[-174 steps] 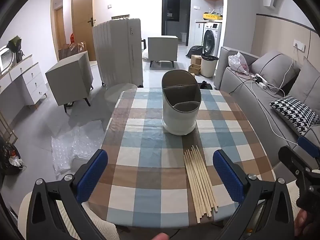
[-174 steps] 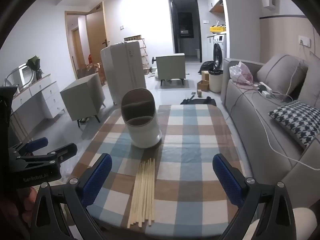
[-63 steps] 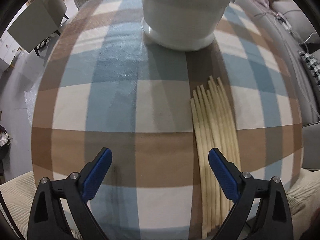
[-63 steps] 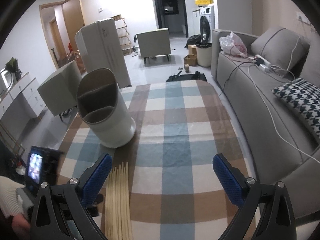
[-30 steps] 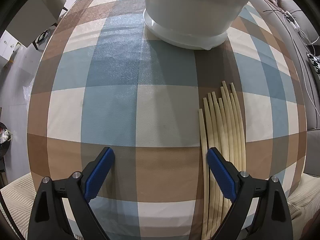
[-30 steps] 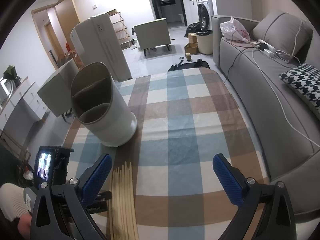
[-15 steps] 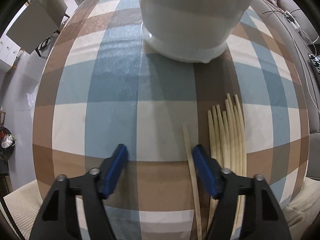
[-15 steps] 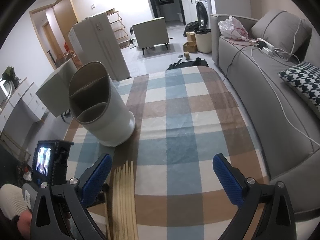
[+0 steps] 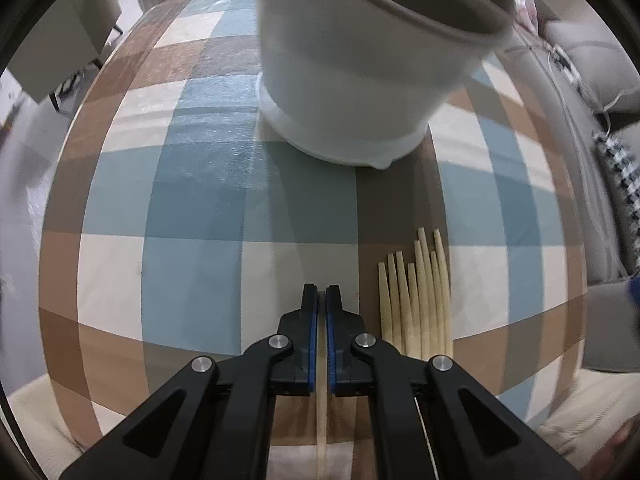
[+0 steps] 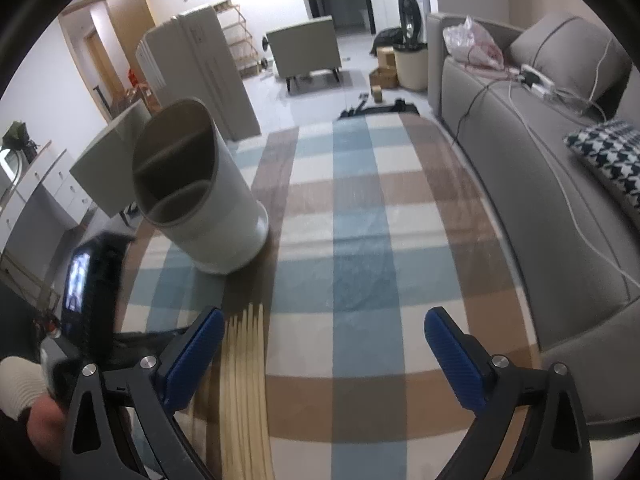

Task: Organize utensils
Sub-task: 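Lift the chopstick with the left tool while the right tool grasps another chopstick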

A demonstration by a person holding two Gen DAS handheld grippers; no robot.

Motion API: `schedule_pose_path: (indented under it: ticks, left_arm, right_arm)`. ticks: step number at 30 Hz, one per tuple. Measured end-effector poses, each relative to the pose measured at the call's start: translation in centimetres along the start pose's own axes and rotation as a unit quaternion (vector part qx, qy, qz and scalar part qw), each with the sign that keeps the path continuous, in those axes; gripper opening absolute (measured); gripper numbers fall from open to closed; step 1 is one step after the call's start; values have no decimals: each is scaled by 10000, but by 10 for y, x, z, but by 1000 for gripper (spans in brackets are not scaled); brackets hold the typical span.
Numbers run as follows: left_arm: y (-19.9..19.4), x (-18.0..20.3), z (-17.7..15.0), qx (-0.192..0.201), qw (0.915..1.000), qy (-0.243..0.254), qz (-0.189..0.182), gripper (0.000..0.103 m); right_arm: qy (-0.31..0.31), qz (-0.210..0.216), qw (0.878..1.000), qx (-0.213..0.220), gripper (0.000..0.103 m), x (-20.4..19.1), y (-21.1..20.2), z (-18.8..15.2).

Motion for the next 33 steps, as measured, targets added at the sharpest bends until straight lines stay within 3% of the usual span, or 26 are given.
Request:
schedule_pose_path:
  ticks: [3, 6, 12, 18, 23, 29, 33]
  left_arm:
    - [-20, -2, 4, 263, 9991, -101, -305, 0]
    - [-33, -38, 30, 487, 9967, -226, -603, 0]
    - [-53, -65, 52, 855, 9901, -384, -1048, 0]
    - [-70, -86, 61, 1071, 9843, -554, -1288, 0]
    - [-74, -96, 65, 1202, 9800, -749, -1398, 0]
    - [-78, -99, 67, 1207, 9772, -831, -1533, 0]
    - [-80, -98, 70, 1231, 9761, -851, -1573, 0]
  right_arm:
    - [-1, 150, 9992, -359, 81, -5, 10, -9]
    - [-85, 425, 9962, -753, 67, -18, 17, -21]
    - [-628, 731, 9887, -1150, 45, -63, 27, -31]
    - [-1423, 649, 9755, -1550, 23, -111, 50, -44]
    - [-1653, 394, 9681, -1841, 22, -125, 69, -52]
    - [-2058, -87, 9622, -1784, 22, -134, 80, -56]
    - [-2271, -333, 9595, -1635, 8, -139, 78, -59]
Point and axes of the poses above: each gripper's, at about its wrist camera, not at the fingertips, and y roughly the way its jaws point, x to its right, z to its top, the point moved 9 cm from there along y, roughly the way its jaws point, and after that the axes turned 15 degrees about -z, right-handed, at the moved point
